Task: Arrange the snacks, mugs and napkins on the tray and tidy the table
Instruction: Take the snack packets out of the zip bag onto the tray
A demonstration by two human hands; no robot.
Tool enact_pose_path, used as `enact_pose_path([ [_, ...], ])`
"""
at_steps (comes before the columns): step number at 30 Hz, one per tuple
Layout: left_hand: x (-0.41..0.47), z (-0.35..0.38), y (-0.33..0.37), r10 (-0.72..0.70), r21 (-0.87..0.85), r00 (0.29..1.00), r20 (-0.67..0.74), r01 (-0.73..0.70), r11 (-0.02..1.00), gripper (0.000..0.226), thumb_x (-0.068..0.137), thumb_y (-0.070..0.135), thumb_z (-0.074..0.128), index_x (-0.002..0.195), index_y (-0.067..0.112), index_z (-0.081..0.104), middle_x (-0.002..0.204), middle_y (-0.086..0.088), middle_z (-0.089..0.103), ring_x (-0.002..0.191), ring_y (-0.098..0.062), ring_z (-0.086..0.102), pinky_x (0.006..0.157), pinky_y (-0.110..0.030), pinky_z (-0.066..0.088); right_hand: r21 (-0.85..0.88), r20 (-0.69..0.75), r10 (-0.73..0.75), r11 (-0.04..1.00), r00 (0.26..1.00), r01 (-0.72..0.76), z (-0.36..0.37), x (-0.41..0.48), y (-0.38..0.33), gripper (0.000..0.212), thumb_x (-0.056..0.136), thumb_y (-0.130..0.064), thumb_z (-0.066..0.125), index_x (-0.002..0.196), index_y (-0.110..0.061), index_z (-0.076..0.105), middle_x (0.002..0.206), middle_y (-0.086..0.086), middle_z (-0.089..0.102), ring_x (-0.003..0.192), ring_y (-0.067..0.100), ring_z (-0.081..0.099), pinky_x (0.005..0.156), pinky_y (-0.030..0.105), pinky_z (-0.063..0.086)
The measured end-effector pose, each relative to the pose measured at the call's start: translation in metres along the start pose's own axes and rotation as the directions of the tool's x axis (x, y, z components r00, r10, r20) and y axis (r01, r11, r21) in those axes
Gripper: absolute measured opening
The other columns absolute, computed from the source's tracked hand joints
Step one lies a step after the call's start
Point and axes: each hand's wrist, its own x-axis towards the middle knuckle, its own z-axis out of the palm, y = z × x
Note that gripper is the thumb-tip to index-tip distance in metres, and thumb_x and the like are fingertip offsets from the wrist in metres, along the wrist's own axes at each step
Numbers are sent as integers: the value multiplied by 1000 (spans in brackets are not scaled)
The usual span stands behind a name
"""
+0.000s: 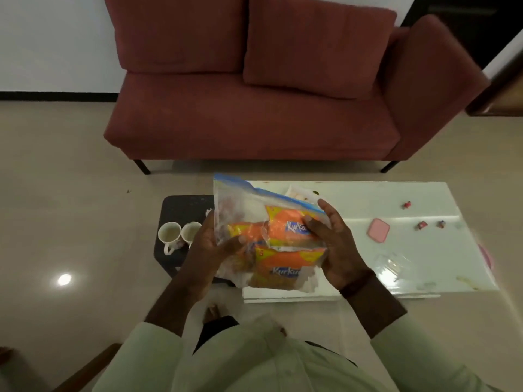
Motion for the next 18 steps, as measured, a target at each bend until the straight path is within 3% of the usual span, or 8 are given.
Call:
enact_pose_path([
  [2, 1, 17, 6, 1, 10, 1000, -14, -1, 1000, 79, 58, 58, 83, 127, 32, 55, 124, -4, 67, 110, -22, 67, 80, -41, 59, -57, -21, -47, 997, 999, 45, -6, -6, -8, 63, 92, -16, 64, 146, -28, 34, 132, 8, 58, 110, 33, 67, 84, 49, 60],
  [4, 4, 29, 11, 39, 64, 995, -97, -33, 997, 52, 64, 59, 77, 109, 34, 67, 113, 0, 72, 103, -19, 70, 74, -31, 59, -60, -39, -97, 994, 995, 94, -10, -9, -16, 69, 92, -17, 63, 149, -29, 25, 132, 7, 57, 112, 32, 66, 90, 51, 57],
  [7, 14, 32, 14, 77, 104, 978, -195, -57, 993, 11, 88, 26, 63, 96, 21, 69, 91, 3, 77, 90, -15, 72, 68, -26, 59, 57, 22, -166, 985, 986, 165, -17, -14, -31, 50, 95, -21, 57, 142, -13, 39, 128, 13, 63, 112, 32, 66, 90, 48, 57],
  [9, 21, 27, 17, 100, 148, 972, -212, -70, 987, 11, 93, 14, 58, 92, 16, 68, 81, 4, 77, 80, -11, 72, 64, -24, 58, 91, 92, -196, 978, 976, 188, -24, -17, -43, 34, 95, -25, 56, 122, -6, 57, 110, 13, 69, 107, 30, 66, 87, 42, 57],
  [11, 29, 23, 19, 85, 178, 971, -223, -46, 983, 9, 91, 16, 60, 92, 14, 68, 80, 3, 76, 78, -14, 73, 62, -25, 59, 17, 165, -209, 978, 964, 209, -31, -18, -52, 20, 93, -22, 61, 106, -8, 66, 95, 10, 68, 98, 25, 65, 87, 40, 55],
  [13, 37, 22, 18, 83, 258, 962, -261, -13, 966, 20, 89, 25, 63, 105, 13, 67, 91, -2, 75, 85, -24, 72, 64, -28, 59, -45, 243, -220, 970, 945, 237, -35, -18, -54, 25, 90, -13, 64, 112, -1, 66, 100, 17, 62, 99, 28, 62, 94, 45, 54],
  [16, 49, 26, 12, 148, 484, 904, -402, 72, 872, 44, 91, 26, 65, 129, 9, 52, 119, -10, 63, 108, -28, 63, 82, -37, 57, -132, 220, -302, 933, 928, 335, -27, -13, -44, 26, 85, -11, 70, 110, -4, 72, 107, 19, 69, 104, 30, 68, 94, 41, 56],
  [18, 50, 35, 12, 118, 429, 871, -476, 112, 896, 31, 92, 28, 61, 119, 13, 56, 108, -4, 64, 102, -26, 65, 73, -28, 55, -294, 176, -386, 857, 905, 423, -20, -8, -29, 23, 85, -5, 71, 108, -7, 75, 109, 14, 74, 105, 27, 70, 91, 37, 57],
])
